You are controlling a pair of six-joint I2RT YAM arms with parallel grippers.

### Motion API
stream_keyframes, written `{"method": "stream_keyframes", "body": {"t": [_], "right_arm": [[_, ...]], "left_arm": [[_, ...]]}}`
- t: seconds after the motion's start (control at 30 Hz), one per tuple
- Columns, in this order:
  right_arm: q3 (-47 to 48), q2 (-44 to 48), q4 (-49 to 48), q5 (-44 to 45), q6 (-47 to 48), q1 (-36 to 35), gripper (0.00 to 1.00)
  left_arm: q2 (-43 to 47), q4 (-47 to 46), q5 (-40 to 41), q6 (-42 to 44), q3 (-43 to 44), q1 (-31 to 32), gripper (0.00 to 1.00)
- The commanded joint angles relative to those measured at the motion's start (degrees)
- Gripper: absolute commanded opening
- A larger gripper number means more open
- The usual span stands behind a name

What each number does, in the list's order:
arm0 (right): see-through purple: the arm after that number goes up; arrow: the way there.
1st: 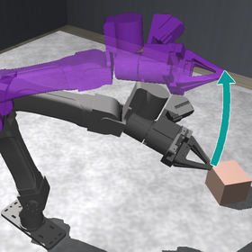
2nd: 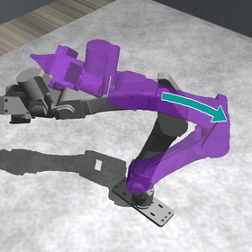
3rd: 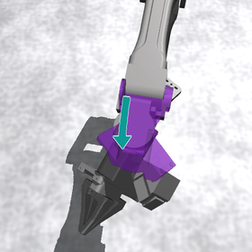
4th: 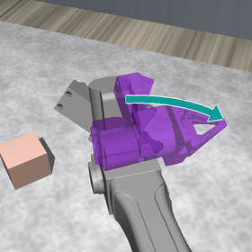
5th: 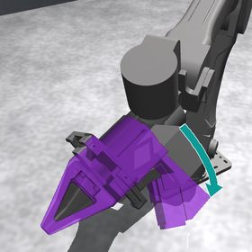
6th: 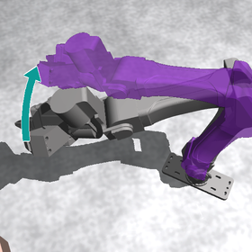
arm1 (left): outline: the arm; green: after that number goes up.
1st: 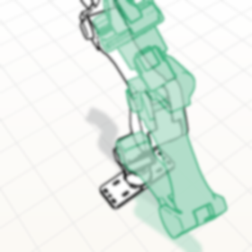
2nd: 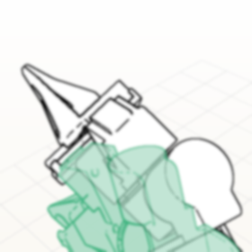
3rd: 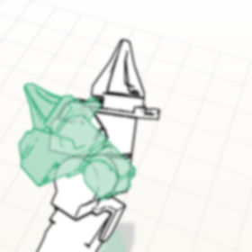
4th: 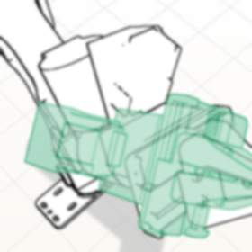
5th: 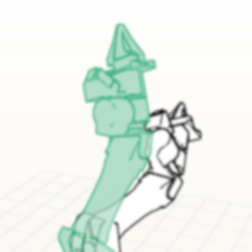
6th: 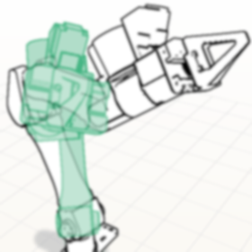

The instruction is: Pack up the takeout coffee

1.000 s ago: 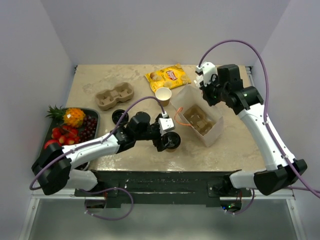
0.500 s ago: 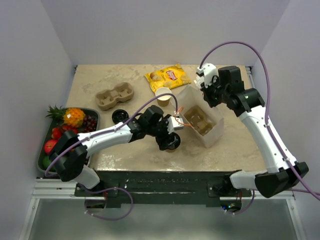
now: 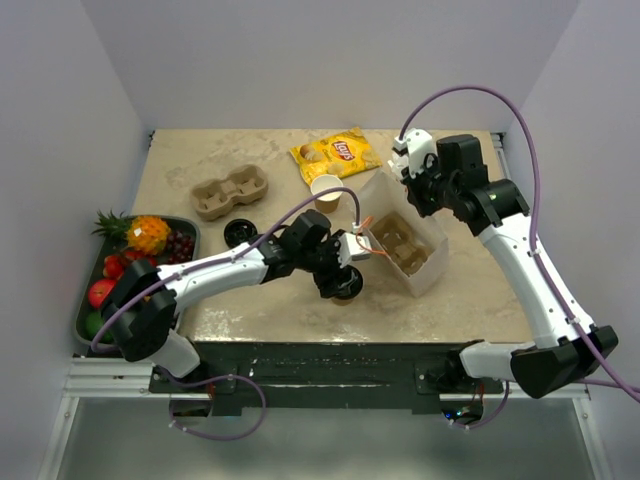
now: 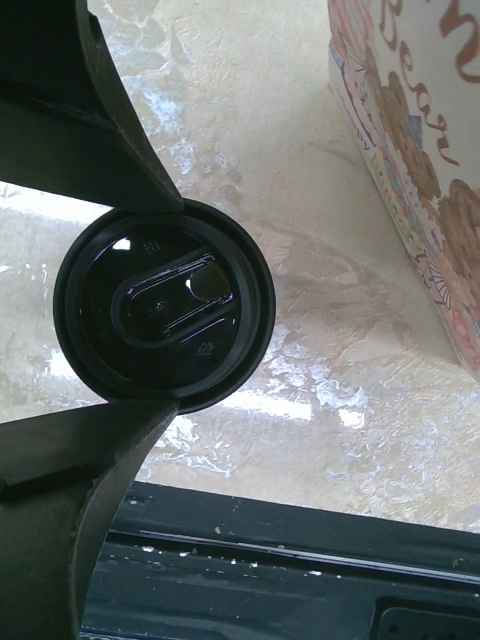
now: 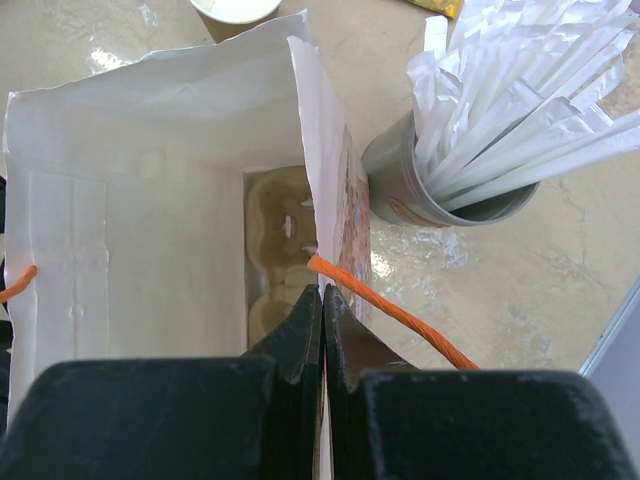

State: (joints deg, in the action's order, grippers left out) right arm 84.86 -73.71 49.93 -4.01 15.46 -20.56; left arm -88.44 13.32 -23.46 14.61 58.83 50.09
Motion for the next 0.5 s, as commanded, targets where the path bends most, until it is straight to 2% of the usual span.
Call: {"method": "stream_keyframes", "body": {"t": [0.0,0.47], "right_arm": [[0.4,0.7,-2.4,0.5,-0.3,0.1,0.0],[0.5,0.8,-2.5,0.2,-0.4,0.1,0.0]], "left_arm": [[-0.9,0.1,6.9,1.2,0.2,1.5,0.76],[-1.5,-1.1,13.3,1.7,-1.6,2.9,0.81]]}}
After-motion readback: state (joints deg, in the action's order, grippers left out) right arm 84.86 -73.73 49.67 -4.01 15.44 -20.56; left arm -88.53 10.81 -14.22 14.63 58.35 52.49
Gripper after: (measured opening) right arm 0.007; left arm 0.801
